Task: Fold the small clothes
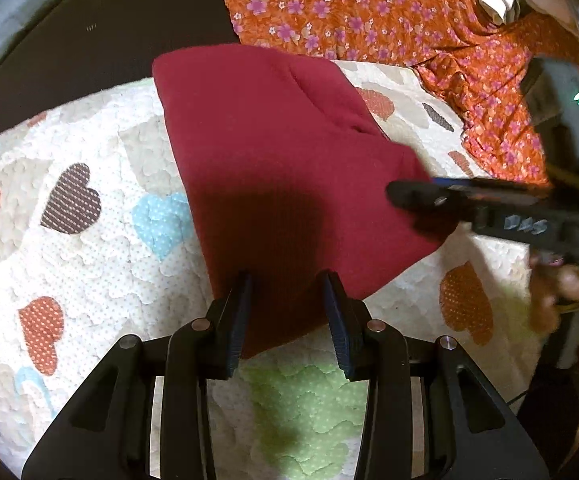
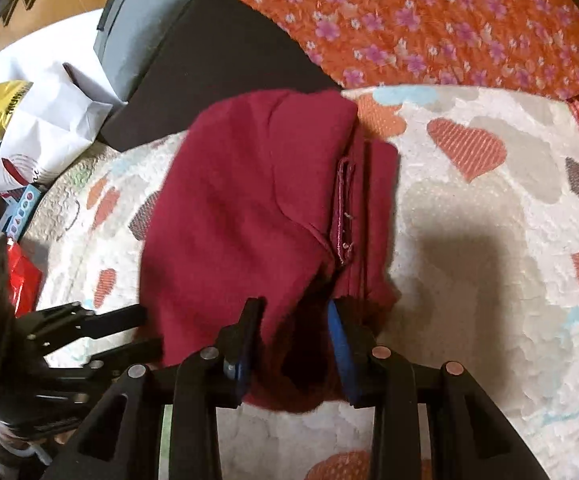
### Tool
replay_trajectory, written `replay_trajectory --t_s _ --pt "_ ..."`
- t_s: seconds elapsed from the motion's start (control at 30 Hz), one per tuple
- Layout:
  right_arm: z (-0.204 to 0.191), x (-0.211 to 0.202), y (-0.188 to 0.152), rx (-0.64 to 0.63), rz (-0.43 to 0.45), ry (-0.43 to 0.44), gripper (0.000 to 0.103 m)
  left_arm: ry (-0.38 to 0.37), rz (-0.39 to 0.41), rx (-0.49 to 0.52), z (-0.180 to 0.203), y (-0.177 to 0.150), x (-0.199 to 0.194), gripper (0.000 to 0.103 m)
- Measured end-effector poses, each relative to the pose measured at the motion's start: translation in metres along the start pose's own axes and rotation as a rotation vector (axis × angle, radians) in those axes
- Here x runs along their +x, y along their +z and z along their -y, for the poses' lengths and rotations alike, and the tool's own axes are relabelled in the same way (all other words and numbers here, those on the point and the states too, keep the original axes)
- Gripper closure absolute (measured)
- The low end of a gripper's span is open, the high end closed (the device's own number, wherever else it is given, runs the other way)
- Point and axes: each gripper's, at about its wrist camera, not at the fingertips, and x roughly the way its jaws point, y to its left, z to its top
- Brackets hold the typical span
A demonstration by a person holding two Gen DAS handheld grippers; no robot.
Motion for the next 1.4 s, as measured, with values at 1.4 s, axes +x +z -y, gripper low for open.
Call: replay_trajectory --t_s 1.4 --pt "-0.019 -0.032 0.006 0.054 0.126 -0.1 0.05 0.151 0.116 -0.144 -0.043 0.012 -0.018 0.046"
